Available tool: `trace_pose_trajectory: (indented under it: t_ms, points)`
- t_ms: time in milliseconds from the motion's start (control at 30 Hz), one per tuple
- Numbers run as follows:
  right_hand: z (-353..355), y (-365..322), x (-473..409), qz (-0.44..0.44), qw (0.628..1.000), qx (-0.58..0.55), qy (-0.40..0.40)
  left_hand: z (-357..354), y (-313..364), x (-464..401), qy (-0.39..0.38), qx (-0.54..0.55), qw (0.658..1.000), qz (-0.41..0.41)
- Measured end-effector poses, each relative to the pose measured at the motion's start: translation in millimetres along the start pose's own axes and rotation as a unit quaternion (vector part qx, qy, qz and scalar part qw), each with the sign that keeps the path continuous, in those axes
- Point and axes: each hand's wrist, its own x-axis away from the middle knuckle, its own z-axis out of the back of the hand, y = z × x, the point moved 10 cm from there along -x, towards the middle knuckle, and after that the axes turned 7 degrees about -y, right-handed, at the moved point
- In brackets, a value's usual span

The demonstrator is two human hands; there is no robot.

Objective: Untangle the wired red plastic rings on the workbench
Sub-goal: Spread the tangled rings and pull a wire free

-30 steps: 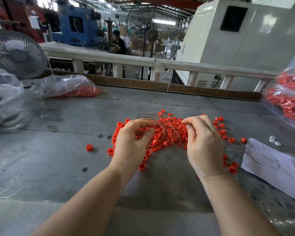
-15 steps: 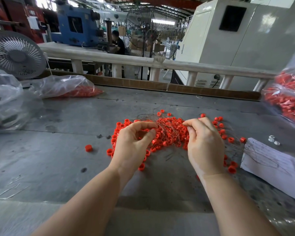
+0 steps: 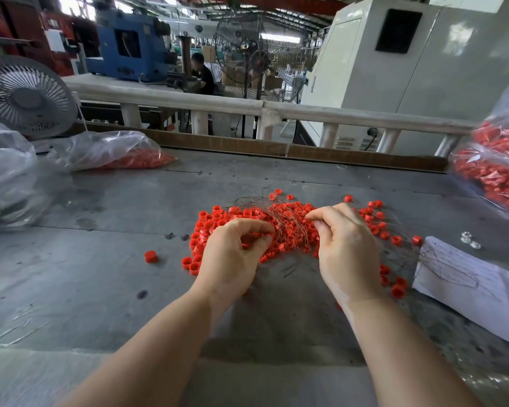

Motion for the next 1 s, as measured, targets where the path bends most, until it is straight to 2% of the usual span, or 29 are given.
trace_pose_trajectory:
  t_ms: [333,567,767,900,1000]
  points:
    - [-0.3,-1.9,0.0,0.004,1.0,-0.002,-0.003,-1.3,-3.2,-0.9,-0.004,-0.006,1.0,0.013]
    - [-1.4,-19.9,2.7,0.064,0.998,-0.004,-0.016,1.9,2.1,0.1,0.009,-0.039,0.999,0.0]
    - [-8.3,-22.2,2.7,0.076,0.996,-0.007,-0.046,0.5,8.3,1.3,0.0,-0.041,0.999,-0.009]
    - [-8.7,-21.2,2.0,0.072,0.996,-0.003,-0.048,-0.7,6.9,1.6,-0.01,0.018,1.0,-0.003]
    - [-6.3,-21.1,1.9,0.071,0.997,-0.003,-0.038,-1.2,-0.8,1.3,-0.015,0.135,0.991,0.023]
